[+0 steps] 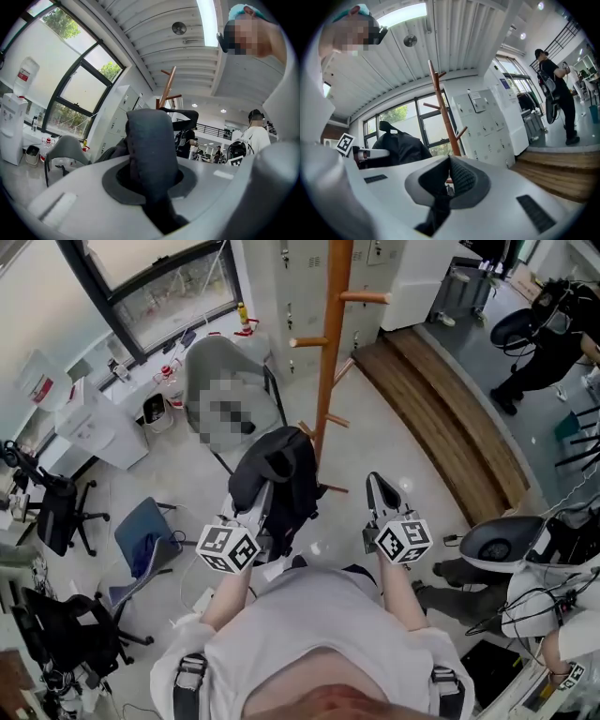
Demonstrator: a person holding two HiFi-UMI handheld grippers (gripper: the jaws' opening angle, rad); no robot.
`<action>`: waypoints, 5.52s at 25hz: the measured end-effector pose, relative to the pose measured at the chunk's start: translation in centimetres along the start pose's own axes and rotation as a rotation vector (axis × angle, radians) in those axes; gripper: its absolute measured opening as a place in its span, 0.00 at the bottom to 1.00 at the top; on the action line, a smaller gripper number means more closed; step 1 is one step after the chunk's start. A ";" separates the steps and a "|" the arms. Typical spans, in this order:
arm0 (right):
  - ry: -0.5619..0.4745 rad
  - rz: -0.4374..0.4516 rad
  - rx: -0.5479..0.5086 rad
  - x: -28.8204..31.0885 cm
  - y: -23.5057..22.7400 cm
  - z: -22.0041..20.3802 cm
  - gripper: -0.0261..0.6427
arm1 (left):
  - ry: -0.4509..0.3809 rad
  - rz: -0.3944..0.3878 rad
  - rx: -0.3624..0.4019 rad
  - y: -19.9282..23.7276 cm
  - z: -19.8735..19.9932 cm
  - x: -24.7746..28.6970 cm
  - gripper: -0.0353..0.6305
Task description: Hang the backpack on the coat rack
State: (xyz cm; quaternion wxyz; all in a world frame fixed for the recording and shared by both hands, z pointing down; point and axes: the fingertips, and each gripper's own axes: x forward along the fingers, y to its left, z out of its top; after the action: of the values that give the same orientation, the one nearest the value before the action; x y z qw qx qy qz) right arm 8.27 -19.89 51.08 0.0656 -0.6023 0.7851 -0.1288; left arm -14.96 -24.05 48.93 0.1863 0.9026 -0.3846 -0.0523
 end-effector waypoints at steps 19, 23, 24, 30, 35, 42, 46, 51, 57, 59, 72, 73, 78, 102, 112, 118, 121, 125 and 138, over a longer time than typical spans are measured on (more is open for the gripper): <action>0.082 0.381 -0.033 7.6 -2.5 0.9 0.05 | -0.138 0.400 -0.010 1.5 0.7 -0.4 0.17; 0.092 0.410 -0.023 7.6 -2.6 0.6 0.05 | -0.155 0.442 0.000 1.3 0.9 -0.8 0.17; 0.090 0.409 -0.020 7.6 -2.7 0.6 0.05 | -0.156 0.448 0.001 1.3 0.9 -0.8 0.17; 0.072 0.384 -0.021 7.7 -2.8 1.0 0.05 | -0.153 0.453 0.008 1.6 1.5 -0.9 0.17; 0.071 0.374 -0.009 7.8 -2.8 0.8 0.05 | -0.142 0.446 0.013 2.4 1.8 -0.5 0.17; 0.067 0.356 -0.010 7.8 -2.8 0.9 0.05 | -0.157 0.436 0.011 2.9 3.6 -0.2 0.17; 0.062 0.352 -0.006 7.7 -2.8 0.8 0.05 | -0.163 0.440 0.019 3.2 5.0 0.1 0.17; 0.053 0.341 -0.009 8.0 -2.8 1.1 0.05 | -0.163 0.450 0.026 4.2 7.3 1.2 0.17; 0.050 0.318 -0.003 7.8 -3.7 1.2 0.05 | -0.172 0.468 0.051 4.8 10.7 3.1 0.17; 0.046 0.310 0.001 7.8 -4.0 1.3 0.05 | -0.181 0.473 0.062 4.9 12.0 3.7 0.17; 0.048 0.272 0.021 7.2 -5.5 1.2 0.05 | -0.195 0.446 0.116 4.0 17.5 8.4 0.17; 0.046 0.273 0.022 7.2 -5.4 1.2 0.05 | -0.198 0.445 0.117 4.0 17.8 8.7 0.17; 0.051 0.274 0.024 7.0 -5.4 1.2 0.05 | -0.213 0.454 0.115 4.0 19.0 9.5 0.17; 0.069 0.237 0.044 6.4 -7.5 0.6 0.05 | -0.137 0.464 0.217 2.3 16.2 12.9 0.18; 0.082 0.246 0.083 6.4 -7.4 0.0 0.05 | -0.110 0.471 0.217 2.4 13.3 12.1 0.18; 0.097 0.237 0.103 6.5 -7.6 -0.7 0.05 | -0.105 0.474 0.254 2.5 11.8 11.7 0.18; 0.105 0.227 0.110 6.5 -7.5 -1.0 0.05 | -0.099 0.473 0.276 2.4 11.1 11.6 0.18; 0.113 0.219 0.125 6.5 -8.1 -1.6 0.05 | -0.086 0.477 0.293 2.4 10.1 11.8 0.18; 0.121 0.212 0.141 6.2 -8.8 -2.1 0.05 | -0.036 0.484 0.343 2.3 7.5 12.3 0.20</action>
State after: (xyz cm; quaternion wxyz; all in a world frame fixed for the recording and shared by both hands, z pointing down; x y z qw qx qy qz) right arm 14.30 -27.71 55.86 0.0737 -0.5009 0.8359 -0.2120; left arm -9.68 -36.48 43.45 0.0313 0.8020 -0.5949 0.0436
